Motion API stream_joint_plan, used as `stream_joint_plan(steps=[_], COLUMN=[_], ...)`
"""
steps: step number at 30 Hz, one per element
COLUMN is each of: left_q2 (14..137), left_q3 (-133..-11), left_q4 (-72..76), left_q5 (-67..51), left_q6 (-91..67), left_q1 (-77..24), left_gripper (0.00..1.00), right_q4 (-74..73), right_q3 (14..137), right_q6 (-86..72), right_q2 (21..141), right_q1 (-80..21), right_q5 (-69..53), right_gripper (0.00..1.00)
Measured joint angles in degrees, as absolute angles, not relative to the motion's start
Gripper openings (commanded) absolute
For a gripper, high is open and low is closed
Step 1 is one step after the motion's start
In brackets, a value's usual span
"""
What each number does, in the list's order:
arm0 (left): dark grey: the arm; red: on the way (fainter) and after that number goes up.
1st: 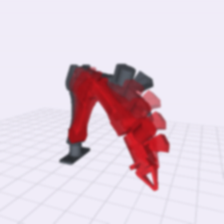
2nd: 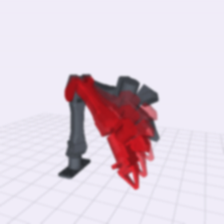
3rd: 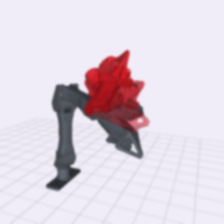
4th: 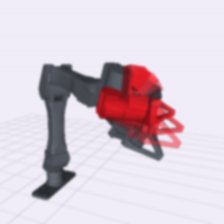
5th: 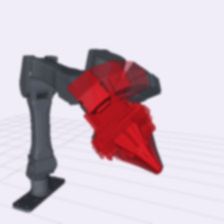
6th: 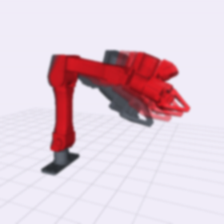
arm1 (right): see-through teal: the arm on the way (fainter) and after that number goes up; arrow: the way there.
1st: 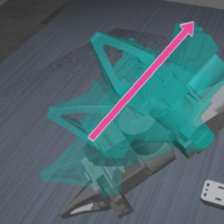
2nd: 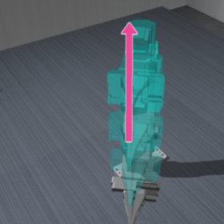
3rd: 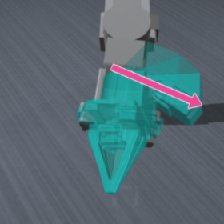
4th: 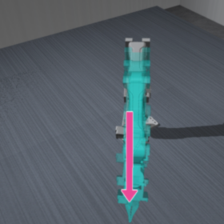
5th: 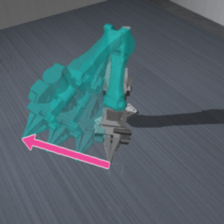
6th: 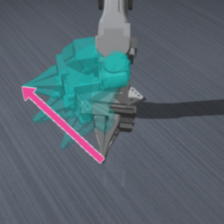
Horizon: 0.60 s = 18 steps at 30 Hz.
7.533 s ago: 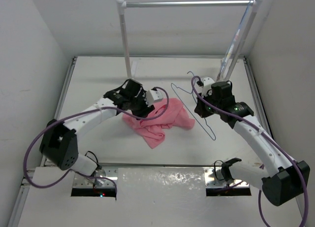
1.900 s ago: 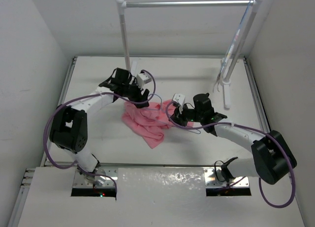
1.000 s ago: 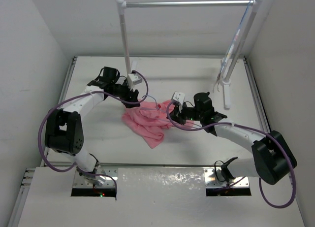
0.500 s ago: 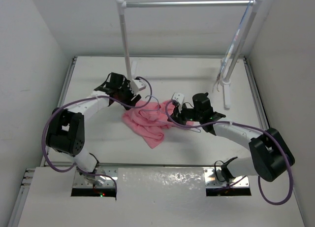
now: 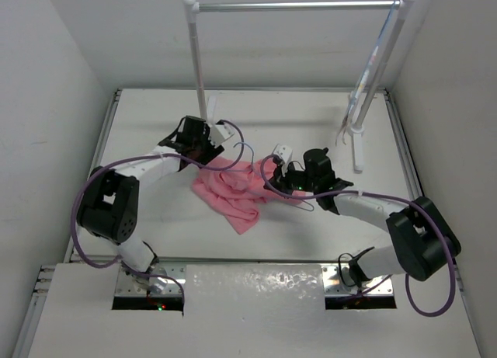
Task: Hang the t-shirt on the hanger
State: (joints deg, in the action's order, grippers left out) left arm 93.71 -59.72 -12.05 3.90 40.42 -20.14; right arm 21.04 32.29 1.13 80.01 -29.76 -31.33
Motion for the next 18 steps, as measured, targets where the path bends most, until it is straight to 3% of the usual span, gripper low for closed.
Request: stream_joint_plan(steps=[12,18], left_q2=[100.3,100.2], left_q3=[-58.1,-60.5], left_q4=[-9.0,-12.2], left_q5=[8.5,-5.6], left_q6=[41.1,38.5], left_q1=[-19.9,-13.4], left_gripper=[0.57,0.56], right_q4=[24.6,25.2], right_q3=[29.6,28.0], right_q6=[0.8,0.8], right_q2=[77.9,77.6], right_q1=[-29.8,-29.8], right_q5=[-31.6,-31.6], right_gripper=[0.00,0.00])
